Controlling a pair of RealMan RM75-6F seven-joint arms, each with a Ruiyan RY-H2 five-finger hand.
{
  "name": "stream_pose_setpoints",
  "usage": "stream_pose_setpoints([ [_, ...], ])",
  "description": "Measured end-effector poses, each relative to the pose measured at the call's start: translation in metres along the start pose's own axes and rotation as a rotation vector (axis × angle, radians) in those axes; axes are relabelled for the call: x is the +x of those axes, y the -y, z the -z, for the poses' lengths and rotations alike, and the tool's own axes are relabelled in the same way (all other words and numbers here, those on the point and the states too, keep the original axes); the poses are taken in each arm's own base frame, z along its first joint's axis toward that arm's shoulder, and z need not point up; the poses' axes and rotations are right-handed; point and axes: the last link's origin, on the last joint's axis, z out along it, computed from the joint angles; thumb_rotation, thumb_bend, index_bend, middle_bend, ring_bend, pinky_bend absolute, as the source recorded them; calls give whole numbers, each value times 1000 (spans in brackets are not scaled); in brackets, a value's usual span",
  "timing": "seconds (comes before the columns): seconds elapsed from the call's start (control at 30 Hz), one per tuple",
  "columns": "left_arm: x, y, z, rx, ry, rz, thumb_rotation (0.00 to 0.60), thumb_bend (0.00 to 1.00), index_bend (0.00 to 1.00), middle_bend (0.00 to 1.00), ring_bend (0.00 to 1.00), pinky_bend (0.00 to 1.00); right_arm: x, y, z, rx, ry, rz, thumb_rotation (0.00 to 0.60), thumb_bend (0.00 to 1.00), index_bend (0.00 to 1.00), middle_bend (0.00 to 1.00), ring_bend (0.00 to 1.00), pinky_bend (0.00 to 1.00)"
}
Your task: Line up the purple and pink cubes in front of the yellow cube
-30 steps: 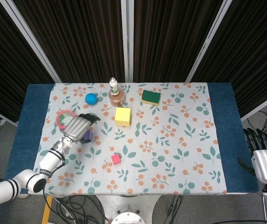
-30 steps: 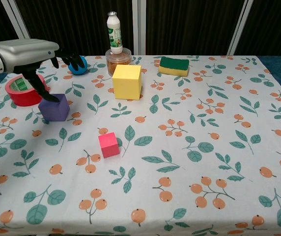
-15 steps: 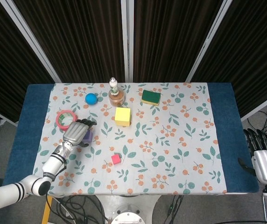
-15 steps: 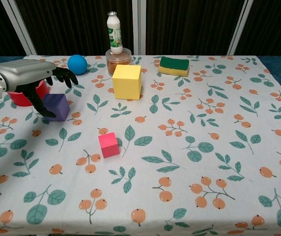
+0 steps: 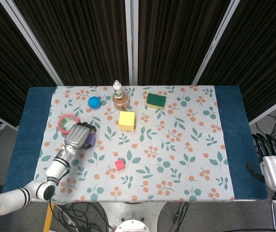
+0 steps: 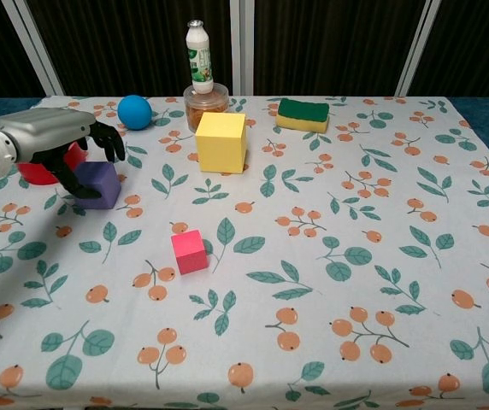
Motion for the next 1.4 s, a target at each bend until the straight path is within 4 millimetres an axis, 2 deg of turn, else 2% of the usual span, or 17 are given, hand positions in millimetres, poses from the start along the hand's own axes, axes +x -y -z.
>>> stream_pose_setpoints([
  [0.27, -3, 3, 3, 9, 21, -62, 600, 261, 385, 455, 264, 294, -2, 1, -1, 5, 11, -1, 600, 158, 36, 75, 0, 102],
  [0.47, -2, 3, 4, 6, -12, -57, 600, 263, 452, 541, 319, 334, -1, 0, 0, 4, 9, -1, 600, 158, 36, 75, 0, 102],
  [0.63, 0, 5, 5, -15, -40, -70, 600, 270, 478, 565, 340, 333, -2, 0, 0, 3, 10, -2, 600, 158, 36, 75, 0, 102],
  [0.8, 10, 2, 6, -67, -73, -102, 600, 271, 477, 564, 340, 333, -1, 0, 1, 2, 7, 1, 600, 158, 36, 75, 0, 102],
  [1.0, 39, -19, 3, -233, -172, -182, 600, 272, 474, 559, 339, 327, 0, 1, 2, 3, 4, 1, 600, 157, 36, 75, 0, 102],
  [1.17, 62, -53, -9, -441, -222, -275, 600, 272, 474, 558, 339, 325, 2, -1, 6, -9, 0, 6, 600, 158, 36, 75, 0, 102],
  [1.27, 69, -68, -20, -531, -230, -352, 600, 273, 474, 558, 338, 323, 2, -2, 8, -17, 0, 8, 600, 158, 36, 75, 0, 102],
  [1.4, 68, -84, -31, -608, -222, -420, 600, 273, 474, 558, 338, 323, 3, -4, 9, -27, 0, 9, 600, 157, 36, 75, 0, 102],
])
